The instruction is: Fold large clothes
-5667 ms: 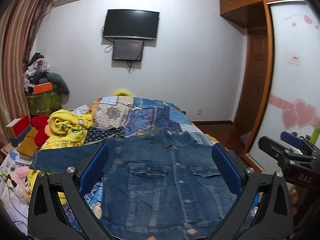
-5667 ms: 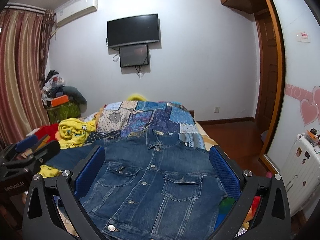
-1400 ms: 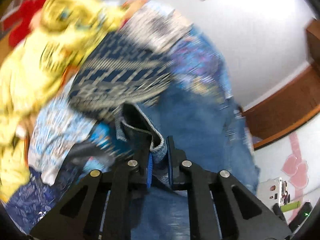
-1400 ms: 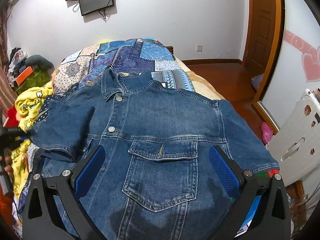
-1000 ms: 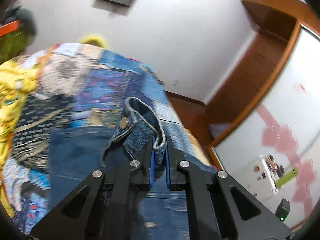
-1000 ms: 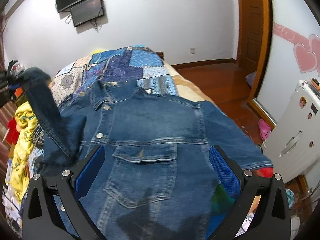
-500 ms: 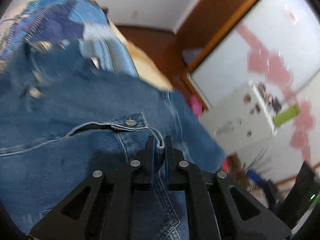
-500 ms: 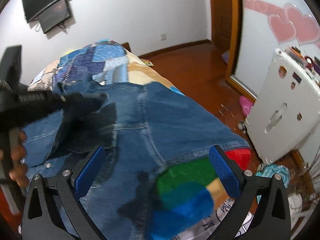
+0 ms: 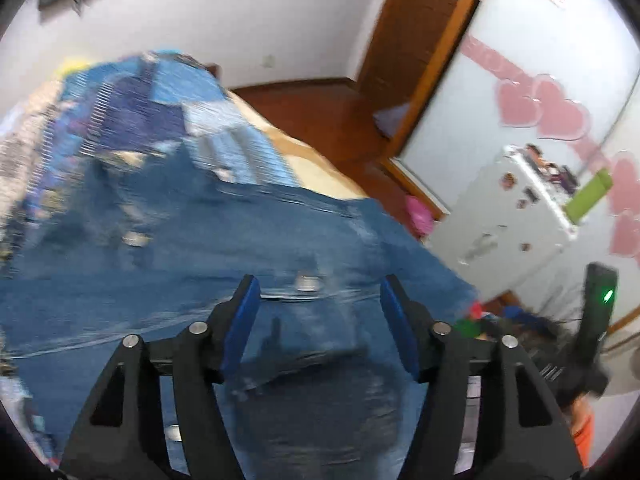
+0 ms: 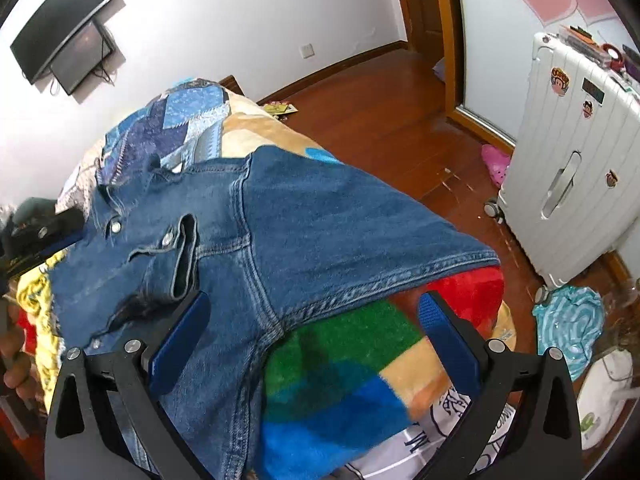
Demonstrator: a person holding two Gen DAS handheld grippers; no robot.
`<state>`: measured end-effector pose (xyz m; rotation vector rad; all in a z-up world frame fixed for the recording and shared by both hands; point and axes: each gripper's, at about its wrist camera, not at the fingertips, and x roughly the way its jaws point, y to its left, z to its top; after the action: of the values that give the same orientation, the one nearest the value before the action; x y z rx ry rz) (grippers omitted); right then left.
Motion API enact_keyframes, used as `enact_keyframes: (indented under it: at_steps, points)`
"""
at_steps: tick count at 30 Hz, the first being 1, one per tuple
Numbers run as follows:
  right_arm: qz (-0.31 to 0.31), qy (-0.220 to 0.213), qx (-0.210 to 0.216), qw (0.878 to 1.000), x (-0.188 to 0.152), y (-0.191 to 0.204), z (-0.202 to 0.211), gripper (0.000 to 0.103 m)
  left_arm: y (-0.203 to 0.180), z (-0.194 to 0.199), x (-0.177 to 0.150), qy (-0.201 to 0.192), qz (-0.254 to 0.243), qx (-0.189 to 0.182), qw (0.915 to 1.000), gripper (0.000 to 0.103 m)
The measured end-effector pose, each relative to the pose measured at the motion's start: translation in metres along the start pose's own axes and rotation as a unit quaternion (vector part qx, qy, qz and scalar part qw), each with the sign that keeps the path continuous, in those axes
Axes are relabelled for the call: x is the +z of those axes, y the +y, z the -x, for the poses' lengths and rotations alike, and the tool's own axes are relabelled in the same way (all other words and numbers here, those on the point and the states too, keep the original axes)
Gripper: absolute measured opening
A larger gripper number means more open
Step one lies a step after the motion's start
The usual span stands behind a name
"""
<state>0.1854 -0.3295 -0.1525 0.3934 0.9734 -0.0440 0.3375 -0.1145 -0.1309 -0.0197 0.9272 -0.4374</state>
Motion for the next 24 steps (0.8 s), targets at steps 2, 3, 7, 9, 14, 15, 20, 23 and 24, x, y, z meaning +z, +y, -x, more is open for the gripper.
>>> enact_keyframes:
  at_steps: [2,3,7,9,14,15,20,23,24]
  points:
    - [-0.008,0.008,0.006,1.000,0.004,-0.010,-0.002,0.103,0.021,0.009,-0.008,-0.008,0.002,0.034,0.9994,0.072]
    - [-0.014,0.012,0.010,1.000,0.006,-0.015,-0.004,0.103,0.034,0.013,-0.014,-0.012,0.005,0.055,0.9984,0.072]
    - [-0.050,0.048,0.036,0.997,0.007,-0.037,-0.022,0.103,0.086,0.022,-0.049,0.005,0.028,0.116,0.9928,0.073]
    - [-0.078,0.075,0.057,0.992,0.004,-0.049,-0.035,0.103,0.111,0.024,-0.064,0.021,0.057,0.128,0.9899,0.073]
    - [-0.118,0.100,0.085,0.984,0.004,-0.065,-0.066,0.103,0.162,0.022,-0.101,0.043,0.147,0.135,0.9790,0.073]
    - [-0.119,0.095,0.086,0.985,0.006,-0.066,-0.068,0.103,0.170,0.022,-0.109,0.045,0.165,0.134,0.9762,0.073]
    - [-0.111,0.088,0.077,0.987,0.022,-0.067,-0.087,0.103,0.185,0.024,-0.125,0.046,0.201,0.137,0.9689,0.073]
    - [-0.104,0.089,0.056,0.989,0.027,-0.069,-0.103,0.101,0.186,0.024,-0.130,0.049,0.204,0.139,0.9679,0.073]
    - [-0.104,0.087,0.045,0.990,0.030,-0.068,-0.107,0.099,0.184,0.023,-0.132,0.050,0.201,0.142,0.9680,0.073]
